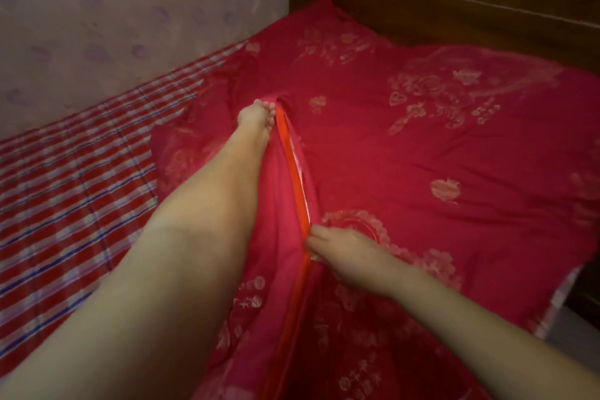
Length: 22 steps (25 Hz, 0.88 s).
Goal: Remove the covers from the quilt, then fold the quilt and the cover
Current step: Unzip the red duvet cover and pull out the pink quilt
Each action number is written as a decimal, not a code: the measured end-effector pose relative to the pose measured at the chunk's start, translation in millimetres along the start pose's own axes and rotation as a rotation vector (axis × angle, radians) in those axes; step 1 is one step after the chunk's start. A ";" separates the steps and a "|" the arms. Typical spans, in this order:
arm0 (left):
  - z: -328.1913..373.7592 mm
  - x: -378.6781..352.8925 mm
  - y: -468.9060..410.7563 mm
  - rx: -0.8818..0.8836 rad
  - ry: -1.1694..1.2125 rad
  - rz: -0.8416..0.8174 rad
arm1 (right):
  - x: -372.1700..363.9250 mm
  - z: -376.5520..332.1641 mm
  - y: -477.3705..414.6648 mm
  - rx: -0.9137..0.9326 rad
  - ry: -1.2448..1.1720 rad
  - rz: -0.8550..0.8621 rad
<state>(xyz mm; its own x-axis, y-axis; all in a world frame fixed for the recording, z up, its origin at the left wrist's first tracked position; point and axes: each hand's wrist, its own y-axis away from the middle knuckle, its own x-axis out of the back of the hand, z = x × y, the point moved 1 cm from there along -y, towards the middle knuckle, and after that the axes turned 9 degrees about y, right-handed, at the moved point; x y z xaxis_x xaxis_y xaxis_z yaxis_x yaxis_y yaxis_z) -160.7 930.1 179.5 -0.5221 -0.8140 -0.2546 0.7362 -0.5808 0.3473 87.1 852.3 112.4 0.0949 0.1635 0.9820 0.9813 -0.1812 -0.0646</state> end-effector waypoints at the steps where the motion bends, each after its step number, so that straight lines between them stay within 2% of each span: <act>1: -11.9 4.2 8.7 0.055 -0.258 -0.072 | -20.3 -3.2 23.2 -0.069 -0.080 -0.074; 3: -49.0 16.0 34.8 0.206 -0.870 -0.338 | -58.4 -3.8 60.5 -0.261 -0.201 -0.153; 5: -99.1 37.1 73.9 0.341 -1.394 -0.539 | -86.3 -5.3 85.6 -0.408 -0.296 -0.130; 6: -125.9 49.1 95.4 0.435 -1.547 -0.626 | -95.1 -6.9 90.7 -0.458 -0.325 -0.089; 7: -155.3 63.0 122.3 0.569 -1.596 -0.707 | -100.4 -11.2 96.6 -0.487 -0.339 -0.064; 9: -206.6 94.2 169.6 0.787 -1.458 -0.783 | -109.2 -24.7 108.9 -0.466 -0.349 -0.054; 11: -231.1 118.1 200.6 0.804 -1.207 -0.704 | -117.1 -42.0 122.5 -0.403 -0.378 -0.084; 12: -235.8 124.8 208.4 0.779 -1.163 -0.643 | -119.9 -49.6 128.5 -0.384 -0.393 -0.079; 15: -240.6 129.5 217.1 0.652 -1.141 -0.486 | -114.8 -70.1 136.5 -0.343 -0.462 -0.037; 16: -238.3 126.0 225.0 0.576 -1.105 -0.517 | -110.1 -79.3 138.3 -0.311 -0.477 -0.027; 18: -217.1 118.8 239.3 0.519 -0.810 -0.399 | -92.8 -98.1 142.6 -0.261 -0.533 0.010; 20: -179.3 113.4 242.1 0.284 -0.605 -0.289 | -67.6 -110.2 138.2 -0.226 -0.580 0.098; 22: -142.8 108.0 235.5 0.181 -0.437 -0.198 | -38.9 -124.7 125.5 -0.120 -0.518 0.178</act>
<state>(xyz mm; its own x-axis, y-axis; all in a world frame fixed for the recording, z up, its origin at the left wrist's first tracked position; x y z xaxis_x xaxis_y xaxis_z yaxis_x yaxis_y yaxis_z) 17.8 706.2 104.9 -0.8039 -0.5920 0.0566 0.5386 -0.6845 0.4913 185.7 702.3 88.2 0.3570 0.5695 0.7405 0.9196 -0.3534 -0.1715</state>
